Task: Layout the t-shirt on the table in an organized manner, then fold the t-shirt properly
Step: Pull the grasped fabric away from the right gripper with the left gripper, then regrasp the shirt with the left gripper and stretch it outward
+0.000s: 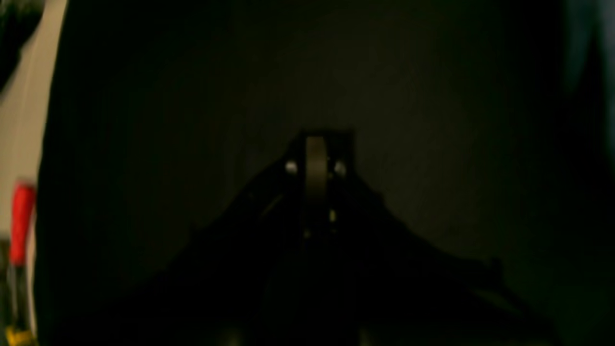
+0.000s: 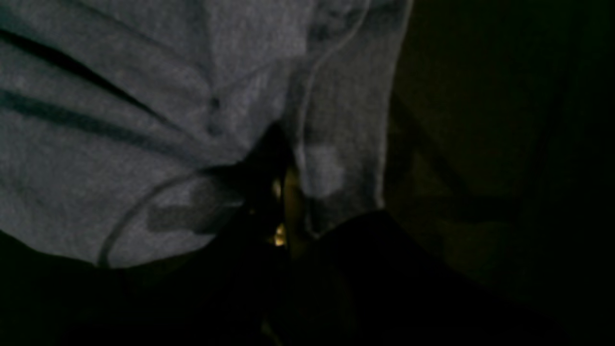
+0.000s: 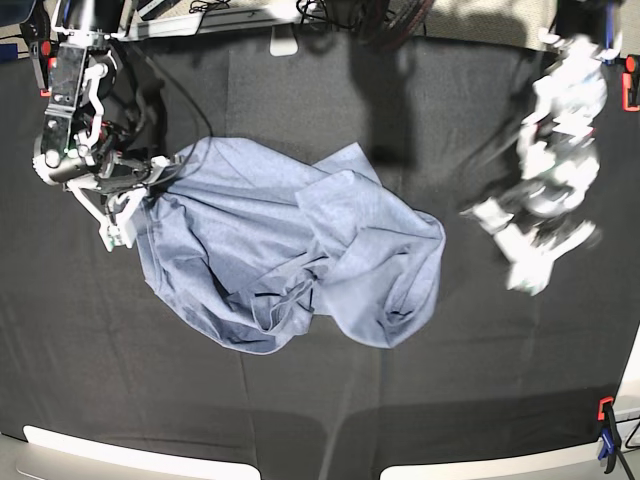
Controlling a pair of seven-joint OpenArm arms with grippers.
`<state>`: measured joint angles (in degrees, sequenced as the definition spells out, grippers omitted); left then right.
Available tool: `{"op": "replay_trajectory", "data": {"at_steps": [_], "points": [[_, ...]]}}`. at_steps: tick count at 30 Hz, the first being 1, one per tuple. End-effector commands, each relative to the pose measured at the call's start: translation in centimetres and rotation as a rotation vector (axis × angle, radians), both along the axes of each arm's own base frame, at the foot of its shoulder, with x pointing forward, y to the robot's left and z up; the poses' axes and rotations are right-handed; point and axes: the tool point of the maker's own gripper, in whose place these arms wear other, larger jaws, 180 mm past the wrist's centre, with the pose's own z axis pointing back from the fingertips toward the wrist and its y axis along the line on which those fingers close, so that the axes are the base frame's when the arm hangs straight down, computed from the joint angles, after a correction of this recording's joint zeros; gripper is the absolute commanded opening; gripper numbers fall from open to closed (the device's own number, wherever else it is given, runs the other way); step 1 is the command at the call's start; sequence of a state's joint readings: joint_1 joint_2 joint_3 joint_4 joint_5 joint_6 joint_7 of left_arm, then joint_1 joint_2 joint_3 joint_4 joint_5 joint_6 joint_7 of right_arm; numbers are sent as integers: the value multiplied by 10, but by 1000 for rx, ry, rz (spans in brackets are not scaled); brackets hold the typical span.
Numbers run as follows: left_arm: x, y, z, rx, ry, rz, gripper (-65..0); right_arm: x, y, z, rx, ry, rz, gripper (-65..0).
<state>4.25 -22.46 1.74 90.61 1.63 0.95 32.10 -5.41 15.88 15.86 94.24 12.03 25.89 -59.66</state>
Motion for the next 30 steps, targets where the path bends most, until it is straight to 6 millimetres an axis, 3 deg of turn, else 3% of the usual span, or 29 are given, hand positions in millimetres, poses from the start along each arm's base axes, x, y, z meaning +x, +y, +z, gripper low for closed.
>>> {"op": "replay_trajectory", "data": {"at_steps": [1,3,5,7,10,13,15,18,25,27,30], "points": [[7,13,17,3,-56,14,-650,9,-5,11,-13,-41,0,-650],[-2,20,14,-75,-46,20,-650,10,-5,12,-13,-42,0,-650],[-8,3,12,-211,-16,-55,-650,10,-5,12,-13,-42,0,-650],[-15,-30,17,-357,21,-183,-551,10,-5,12,-13,-42,0,-650],[-22,-81,41,-525,11,-350,-395,10,-5,12,-12,-42,0,-650],[-20,-118,70,-587,-75,-416,-390,10,-5,12,-12,-42,0,-650],[-16,-142,81,-579,-116,-456,-390,10,-5,12,-12,-42,0,-650],[-7,-176,82,-496,-122,-508,-390,10,-5,12,-13,-42,0,-650],[20,-229,104,-375,-191,-512,-390,9,-5,11,-13,-39,0,-650],[25,-236,103,-315,-198,-500,-390,8,-5,11,-15,-32,-1,-650],[32,-247,84,-284,-154,-486,-390,8,-5,10,-15,-30,-1,-650]]}}
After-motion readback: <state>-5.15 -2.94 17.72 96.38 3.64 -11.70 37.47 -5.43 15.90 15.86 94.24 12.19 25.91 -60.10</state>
